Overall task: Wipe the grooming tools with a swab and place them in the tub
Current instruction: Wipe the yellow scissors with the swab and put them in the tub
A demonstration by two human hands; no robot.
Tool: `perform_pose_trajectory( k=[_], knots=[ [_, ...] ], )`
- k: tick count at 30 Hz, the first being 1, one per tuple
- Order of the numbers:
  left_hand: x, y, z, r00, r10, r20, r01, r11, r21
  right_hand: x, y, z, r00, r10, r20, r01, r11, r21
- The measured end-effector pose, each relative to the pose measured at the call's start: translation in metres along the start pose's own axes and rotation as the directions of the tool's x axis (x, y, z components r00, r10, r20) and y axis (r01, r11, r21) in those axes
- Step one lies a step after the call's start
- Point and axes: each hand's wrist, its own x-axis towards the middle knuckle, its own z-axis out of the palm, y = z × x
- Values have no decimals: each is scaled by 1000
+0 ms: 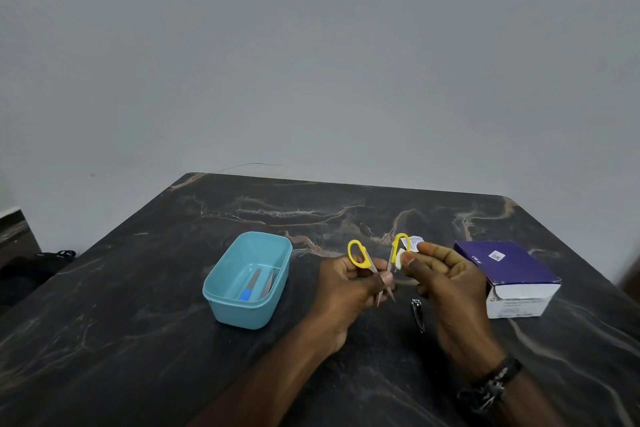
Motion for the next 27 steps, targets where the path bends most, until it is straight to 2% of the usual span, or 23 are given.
perform_pose_trajectory(
  k=[10, 19, 24, 27],
  knots=[
    [-1, 4, -3, 994, -52, 91, 43, 993, 106, 4, -10, -8, 999, -25, -29, 23, 998, -50],
    [5, 13, -13, 997, 35, -62, -35, 999, -3, 4, -7, -8, 998, 25, 50, -19, 993, -114],
    [7, 15, -16, 995, 77, -57, -73, 994, 78, 5, -10, -9, 999, -9, 36, 14, 989, -150],
    [9, 13, -19, 992, 122, -39, -112, 974, 196, 7, -10, -12, 998, -65, 22, 68, 974, -215]
  ],
)
